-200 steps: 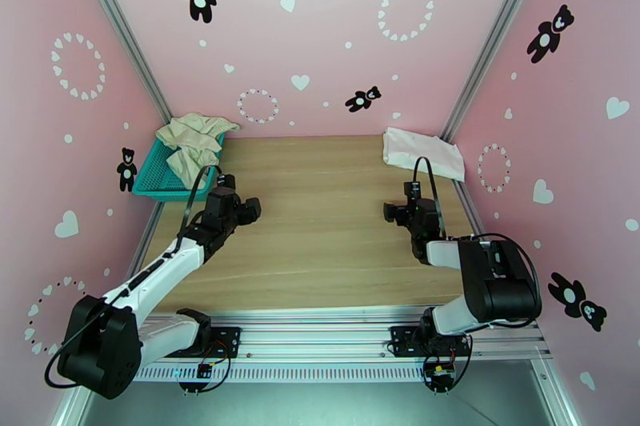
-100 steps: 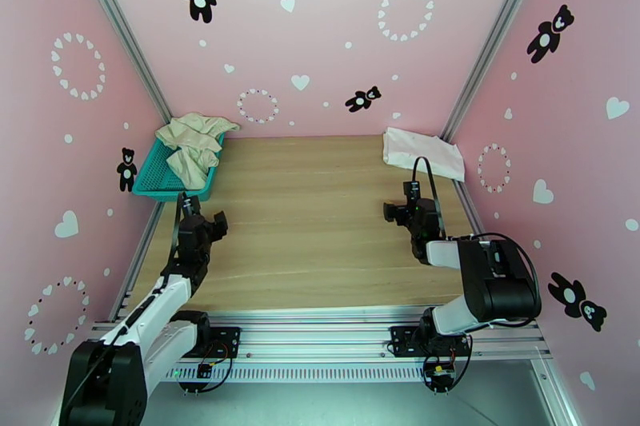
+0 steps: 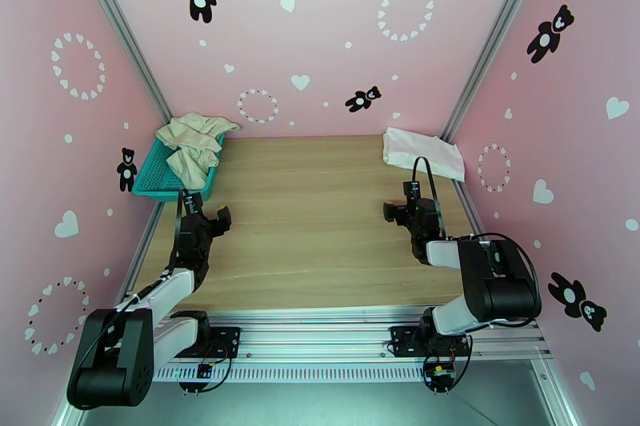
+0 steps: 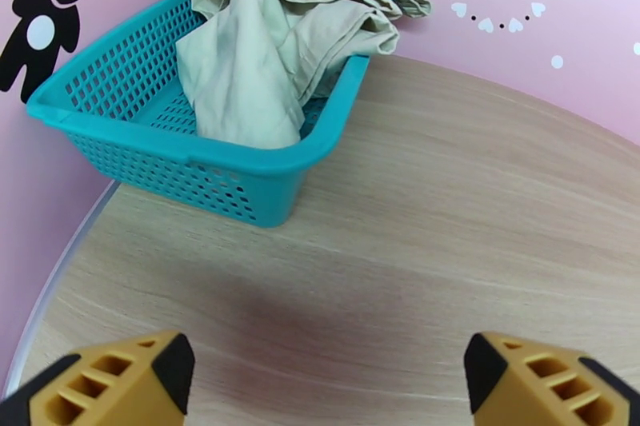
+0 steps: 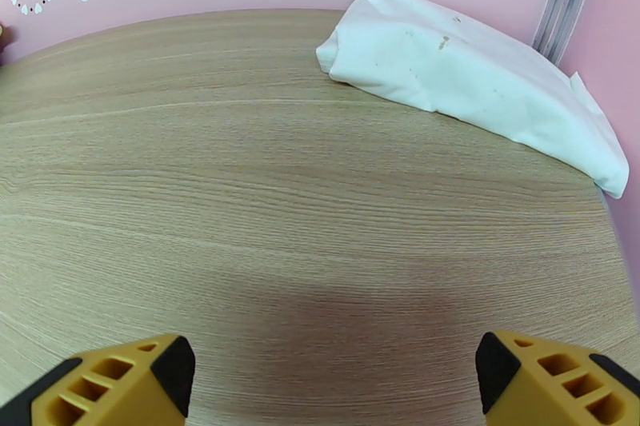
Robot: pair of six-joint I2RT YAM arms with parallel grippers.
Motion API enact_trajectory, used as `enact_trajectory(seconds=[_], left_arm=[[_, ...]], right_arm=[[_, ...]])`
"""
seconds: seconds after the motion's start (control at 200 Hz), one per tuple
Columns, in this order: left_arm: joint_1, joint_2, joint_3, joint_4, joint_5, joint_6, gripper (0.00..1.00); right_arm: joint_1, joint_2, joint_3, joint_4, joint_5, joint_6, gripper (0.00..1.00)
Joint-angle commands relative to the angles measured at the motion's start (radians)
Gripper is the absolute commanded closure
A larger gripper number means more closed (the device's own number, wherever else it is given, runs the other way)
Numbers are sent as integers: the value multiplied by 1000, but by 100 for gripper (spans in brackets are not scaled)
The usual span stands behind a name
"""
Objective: Fold and stack the mixed laundry pile
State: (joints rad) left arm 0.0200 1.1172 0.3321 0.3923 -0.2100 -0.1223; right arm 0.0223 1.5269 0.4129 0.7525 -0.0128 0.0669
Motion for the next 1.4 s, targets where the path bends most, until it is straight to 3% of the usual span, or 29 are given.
enact_trajectory(seconds=[0.0,0.075,0.175,0.42,0.566,0.796,0.946,0.986,1.056,1.131,1.161,1.392], left_arm=[[56,12,145,-156,-18,-93,2],[118,83,245,-249,21,-136,1],[174,212,408,-380,29,-173,4],[204,511,899,-717,37,-195,7],[221,715,1159,-843,68,-230,4],[225,1079,1620,-1036,115,-267,7],[227,1267,1855,-1105,154,-302,28],[227,1312,1922,-1135,172,-310,43],[227,1334,1951,-1124,208,-322,77],[227,1276,1890,-1061,224,-330,96],[227,1236,1852,-1029,232,-329,100],[191,819,1656,-925,324,-258,100]], right_arm=[[6,3,14,12,3,-20,1],[16,-5,3,30,5,-34,1],[36,-60,57,-114,18,-51,1],[45,-131,152,-379,123,25,1],[40,-163,173,-430,184,100,1],[-11,-189,271,-576,-2,212,1],[-6,-156,317,-621,-87,215,14],[-3,-155,320,-625,-97,213,17],[1,-167,317,-630,-92,212,21],[2,-185,311,-634,-83,206,25],[2,-195,311,-638,-78,204,26],[4,-255,303,-616,-77,246,29]])
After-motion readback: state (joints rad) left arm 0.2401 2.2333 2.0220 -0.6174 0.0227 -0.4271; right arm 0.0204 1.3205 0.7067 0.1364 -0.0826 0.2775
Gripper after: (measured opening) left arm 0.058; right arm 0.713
